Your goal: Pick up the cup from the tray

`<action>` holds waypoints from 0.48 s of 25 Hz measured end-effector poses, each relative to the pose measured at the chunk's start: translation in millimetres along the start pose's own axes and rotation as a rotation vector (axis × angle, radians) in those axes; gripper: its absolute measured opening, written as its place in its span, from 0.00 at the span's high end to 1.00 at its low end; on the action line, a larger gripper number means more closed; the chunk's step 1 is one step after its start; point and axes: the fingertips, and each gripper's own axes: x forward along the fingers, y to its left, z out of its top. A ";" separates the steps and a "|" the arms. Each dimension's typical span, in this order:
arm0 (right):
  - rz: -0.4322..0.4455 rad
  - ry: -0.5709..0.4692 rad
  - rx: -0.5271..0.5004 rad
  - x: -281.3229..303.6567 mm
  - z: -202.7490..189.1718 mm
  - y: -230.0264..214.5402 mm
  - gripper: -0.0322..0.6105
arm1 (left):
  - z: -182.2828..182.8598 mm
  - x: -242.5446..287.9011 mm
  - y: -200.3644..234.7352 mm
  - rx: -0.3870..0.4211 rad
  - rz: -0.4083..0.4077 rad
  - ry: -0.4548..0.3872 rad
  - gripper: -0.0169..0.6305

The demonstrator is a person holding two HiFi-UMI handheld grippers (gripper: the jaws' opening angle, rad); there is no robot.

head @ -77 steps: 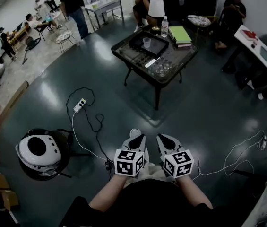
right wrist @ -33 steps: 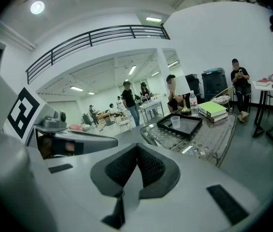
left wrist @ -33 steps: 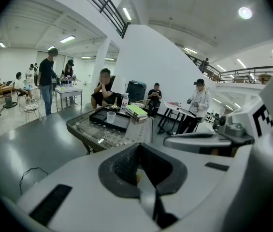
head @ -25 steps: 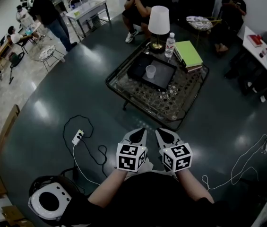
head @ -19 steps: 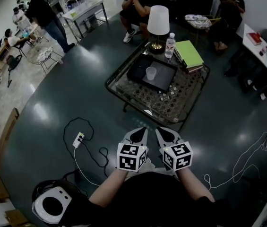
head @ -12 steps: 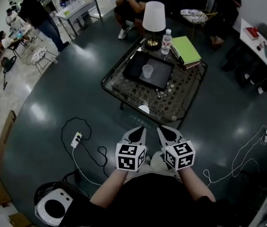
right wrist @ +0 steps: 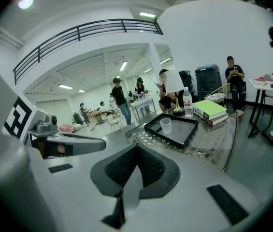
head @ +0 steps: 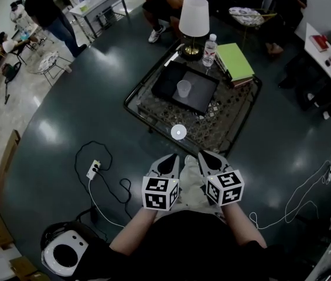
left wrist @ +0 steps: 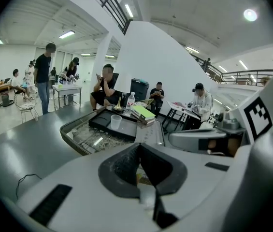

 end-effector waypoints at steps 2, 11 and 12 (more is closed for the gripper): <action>0.007 -0.015 -0.009 9.0 13.8 -8.0 0.93 | 8.0 10.2 5.9 0.003 0.011 0.000 0.96; 0.016 -0.020 -0.013 46.0 54.5 -44.0 0.93 | 40.5 62.4 21.7 0.008 0.021 0.028 0.96; 0.015 -0.016 -0.013 49.8 57.2 -47.7 0.93 | 43.6 67.7 22.8 0.005 0.020 0.030 0.96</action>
